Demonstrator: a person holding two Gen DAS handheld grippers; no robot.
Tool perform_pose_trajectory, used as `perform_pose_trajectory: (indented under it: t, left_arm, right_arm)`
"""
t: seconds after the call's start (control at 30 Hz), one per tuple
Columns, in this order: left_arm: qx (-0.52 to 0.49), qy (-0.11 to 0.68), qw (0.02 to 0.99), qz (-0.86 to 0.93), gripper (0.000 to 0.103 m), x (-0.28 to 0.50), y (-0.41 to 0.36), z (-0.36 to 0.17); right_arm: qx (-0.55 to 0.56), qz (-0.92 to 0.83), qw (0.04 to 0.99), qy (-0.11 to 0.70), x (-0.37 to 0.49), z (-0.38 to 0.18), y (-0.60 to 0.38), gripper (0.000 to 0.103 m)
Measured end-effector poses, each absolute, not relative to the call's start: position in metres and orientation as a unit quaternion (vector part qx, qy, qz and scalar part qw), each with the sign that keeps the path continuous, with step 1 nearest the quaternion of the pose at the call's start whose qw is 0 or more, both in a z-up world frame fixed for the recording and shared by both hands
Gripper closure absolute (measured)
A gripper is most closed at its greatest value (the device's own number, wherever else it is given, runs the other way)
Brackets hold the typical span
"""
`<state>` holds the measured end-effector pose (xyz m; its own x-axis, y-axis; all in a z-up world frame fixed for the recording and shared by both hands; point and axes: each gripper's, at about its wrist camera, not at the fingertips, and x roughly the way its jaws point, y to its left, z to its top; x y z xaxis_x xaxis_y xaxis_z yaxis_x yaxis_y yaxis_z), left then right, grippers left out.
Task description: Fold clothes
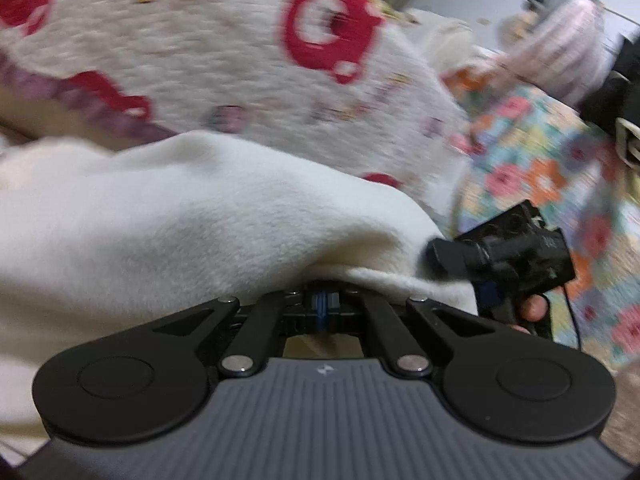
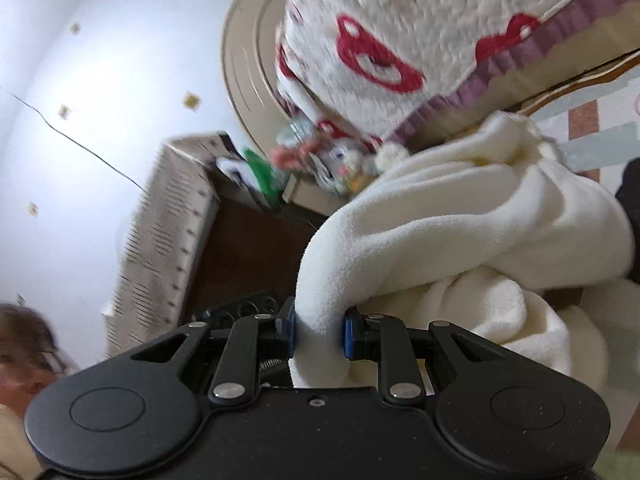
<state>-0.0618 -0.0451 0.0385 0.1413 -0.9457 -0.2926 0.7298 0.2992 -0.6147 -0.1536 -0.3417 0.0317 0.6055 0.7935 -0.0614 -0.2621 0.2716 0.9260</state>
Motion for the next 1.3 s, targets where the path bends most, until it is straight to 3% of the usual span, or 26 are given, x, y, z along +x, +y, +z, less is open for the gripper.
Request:
perform_pose_trajectory:
  t: [0.07, 0.17, 0.23, 0.27, 0.3, 0.4, 0.47, 0.67, 0.8, 0.87, 1.07, 1.3]
  left_arm:
    - [-0.170, 0.318, 0.713, -0.601, 0.103, -0.078, -0.056, 0.045]
    - [-0.160, 0.348, 0.706, -0.595, 0.094, -0.083, -0.071, 0.037]
    - [-0.126, 0.356, 0.744, -0.552, 0.073, -0.084, -0.068, 0.027]
    - [-0.103, 0.354, 0.769, -0.522, 0.054, -0.085, -0.064, 0.023]
    - [-0.080, 0.351, 0.793, -0.491, 0.048, -0.086, -0.060, 0.018]
    - [-0.007, 0.347, 0.853, -0.389, 0.045, -0.086, -0.044, -0.004]
    - [0.026, 0.380, 0.871, -0.310, 0.045, -0.073, -0.027, -0.030]
    - [-0.052, 0.502, 0.839, -0.204, 0.045, -0.033, 0.034, -0.093]
    - [-0.057, 0.507, 0.839, -0.190, 0.045, -0.029, 0.038, -0.097]
    - [-0.040, 0.502, 0.844, -0.184, 0.043, -0.030, 0.033, -0.100]
    - [-0.058, 0.529, 0.829, -0.174, 0.042, -0.020, 0.034, -0.118]
    - [-0.094, 0.536, 0.821, -0.171, 0.042, -0.014, 0.043, -0.124]
  right_arm:
    - [0.488, 0.332, 0.771, 0.238, -0.184, 0.046, -0.354, 0.077]
    - [0.403, 0.251, 0.852, 0.222, -0.205, 0.068, -0.371, 0.078]
    - [0.305, 0.164, 0.909, 0.232, -0.202, 0.064, -0.385, 0.078]
    - [0.253, 0.116, 0.929, 0.245, -0.196, 0.053, -0.390, 0.078]
    - [0.198, 0.062, 0.941, 0.267, -0.187, 0.038, -0.393, 0.077]
    - [0.048, -0.086, 0.943, 0.318, -0.161, -0.008, -0.401, 0.076]
    - [0.043, -0.082, 0.942, 0.324, -0.158, -0.022, -0.398, 0.074]
    - [-0.055, -0.099, 0.941, 0.320, -0.164, -0.016, -0.375, 0.065]
    - [-0.119, -0.158, 0.931, 0.308, -0.183, -0.006, -0.371, 0.055]
    - [-0.124, -0.179, 0.923, 0.318, -0.188, 0.003, -0.370, 0.055]
    - [-0.106, 0.031, 0.934, 0.341, -0.202, 0.025, -0.333, 0.053]
    - [-0.225, 0.250, 0.835, 0.436, -0.219, -0.039, -0.257, 0.051]
